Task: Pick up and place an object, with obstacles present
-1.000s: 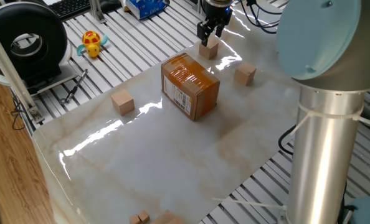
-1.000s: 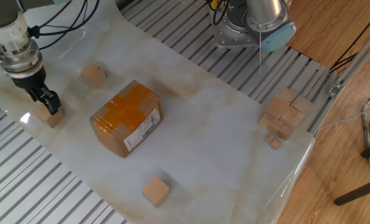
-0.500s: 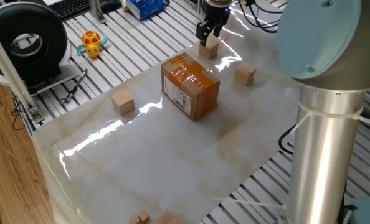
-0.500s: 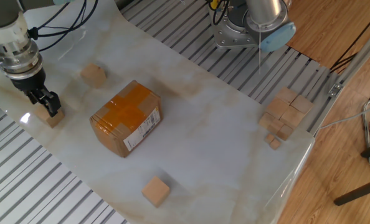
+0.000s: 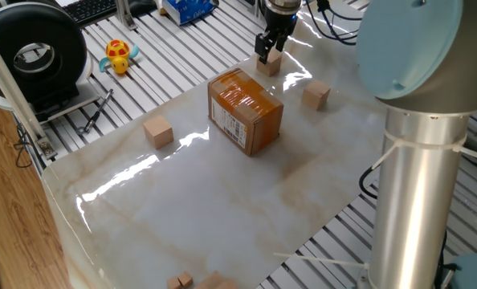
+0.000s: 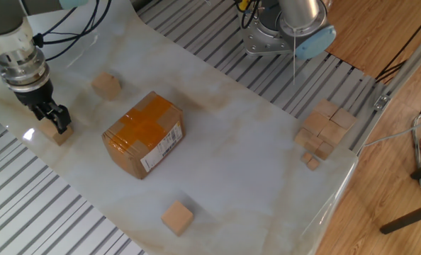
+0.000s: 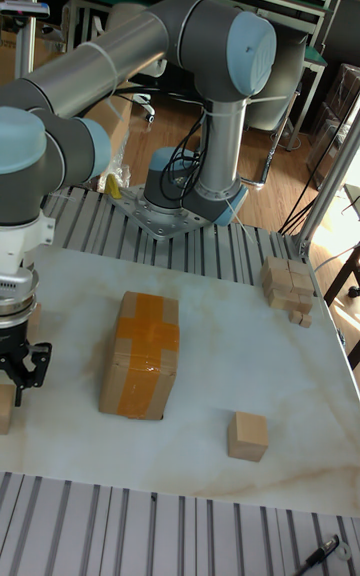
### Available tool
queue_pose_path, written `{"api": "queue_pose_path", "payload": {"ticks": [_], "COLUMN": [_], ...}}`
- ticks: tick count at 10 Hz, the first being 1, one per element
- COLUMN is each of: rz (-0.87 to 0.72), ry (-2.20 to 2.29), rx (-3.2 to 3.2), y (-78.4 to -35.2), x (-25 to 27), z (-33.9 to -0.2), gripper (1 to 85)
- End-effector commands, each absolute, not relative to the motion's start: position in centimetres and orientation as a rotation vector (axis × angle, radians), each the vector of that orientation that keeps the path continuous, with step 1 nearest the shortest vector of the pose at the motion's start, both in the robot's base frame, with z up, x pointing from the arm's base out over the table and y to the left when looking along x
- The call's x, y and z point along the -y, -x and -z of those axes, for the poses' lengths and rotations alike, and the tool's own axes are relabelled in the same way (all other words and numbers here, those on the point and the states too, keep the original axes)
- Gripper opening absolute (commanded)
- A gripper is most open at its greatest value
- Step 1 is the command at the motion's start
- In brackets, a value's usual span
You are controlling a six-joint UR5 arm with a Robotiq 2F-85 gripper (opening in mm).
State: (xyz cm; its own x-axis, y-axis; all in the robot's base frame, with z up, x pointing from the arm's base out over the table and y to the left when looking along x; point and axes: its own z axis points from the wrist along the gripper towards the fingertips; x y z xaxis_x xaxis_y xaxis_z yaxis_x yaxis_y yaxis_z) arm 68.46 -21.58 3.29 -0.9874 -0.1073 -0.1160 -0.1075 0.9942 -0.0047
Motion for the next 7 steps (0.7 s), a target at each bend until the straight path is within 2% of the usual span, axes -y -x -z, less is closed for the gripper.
{"api": "queue_pose_path", "payload": {"ticks": [1,2,3,5,6,7], "rz": [-0.020,-0.016,-0.013,-0.013,-0.014,0.002], "ry": [0.174,0.205,0.220,0.205,0.196,0.182], "rx": [-3.010,-2.988,-2.970,-2.962,-2.961,-2.972], "y": [-68.7,-69.2,-69.6,-69.9,-69.8,-69.3], "x": [21.4,21.4,21.5,21.7,21.5,21.4], "z": [-2.8,-2.8,-2.8,-3.0,-3.7,-4.6], "gripper": [64.0,63.3,57.7,11.0,1.3,1.3]}}
